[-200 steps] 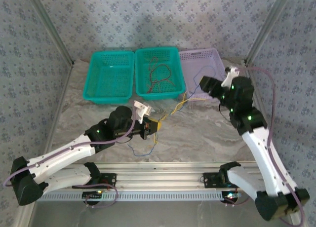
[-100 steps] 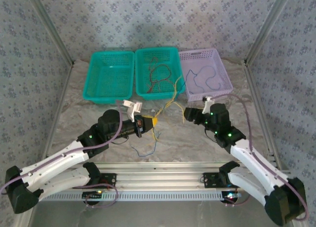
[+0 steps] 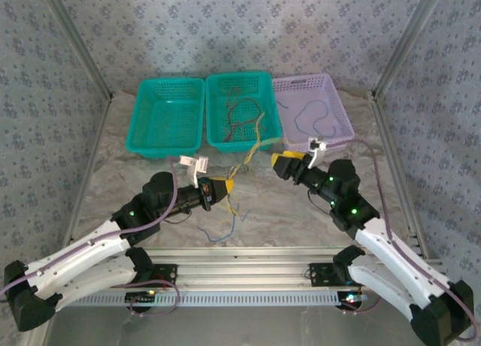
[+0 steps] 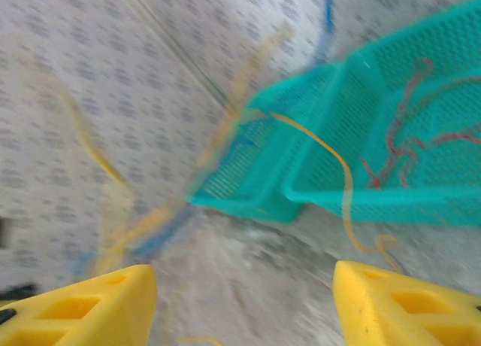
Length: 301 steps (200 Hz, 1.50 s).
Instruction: Untangle the cables
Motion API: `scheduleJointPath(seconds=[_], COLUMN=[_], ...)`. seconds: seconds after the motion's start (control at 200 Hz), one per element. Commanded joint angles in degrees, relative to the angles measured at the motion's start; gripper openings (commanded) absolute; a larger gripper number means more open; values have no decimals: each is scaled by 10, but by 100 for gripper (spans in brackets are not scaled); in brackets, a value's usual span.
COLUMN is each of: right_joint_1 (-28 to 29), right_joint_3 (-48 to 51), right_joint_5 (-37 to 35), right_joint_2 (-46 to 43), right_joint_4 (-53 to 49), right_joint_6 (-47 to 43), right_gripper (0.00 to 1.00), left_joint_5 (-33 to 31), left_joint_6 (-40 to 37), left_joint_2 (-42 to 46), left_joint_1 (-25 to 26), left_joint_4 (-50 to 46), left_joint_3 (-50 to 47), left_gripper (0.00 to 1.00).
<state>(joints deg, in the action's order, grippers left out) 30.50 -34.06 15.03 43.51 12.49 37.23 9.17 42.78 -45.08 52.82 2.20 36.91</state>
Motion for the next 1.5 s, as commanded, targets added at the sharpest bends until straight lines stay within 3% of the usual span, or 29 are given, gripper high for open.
scheduleJointPath(seconds=[0.0,0.12,0.205,0.305,0.405,0.585,0.814,0.914,1.004,1.084,1.499], right_joint_1=[4,7,8,32,80,153,169,164,160,162,169], right_joint_3=[-46,-99,-136,-115,-97,-150,-164,-183,-196,-212,-215], right_joint_5=[10,-52,4,64,41,-24,-44,-45,-71,-82,-67], right_joint_2=[-40,-68,-16,41,70,120,179,187,166,160,226], right_joint_4=[-58,-140,-170,-111,-68,-127,-164,-216,-258,-287,-265], right_joint_6=[38,25,46,95,86,52,69,58,44,35,38], right_gripper=[63,63,62,58,53,41,32,32,42,45,36], left_joint_5=[-9,-1,3,5,8,-6,-22,-35,-59,-74,-74], left_joint_6=[9,14,13,12,10,-4,-18,-26,-42,-51,-65], left_joint_2=[-3,-17,-21,-25,-33,-50,-51,-44,-31,-23,-41], left_joint_1=[-4,-4,-3,-3,1,17,26,29,30,31,43], left_joint_4=[24,35,40,43,48,36,22,3,-32,-48,-51], left_joint_3=[-3,-5,-4,-2,0,2,5,9,17,16,20], left_gripper=[0,0,0,0,0,0,0,0,0,0,0])
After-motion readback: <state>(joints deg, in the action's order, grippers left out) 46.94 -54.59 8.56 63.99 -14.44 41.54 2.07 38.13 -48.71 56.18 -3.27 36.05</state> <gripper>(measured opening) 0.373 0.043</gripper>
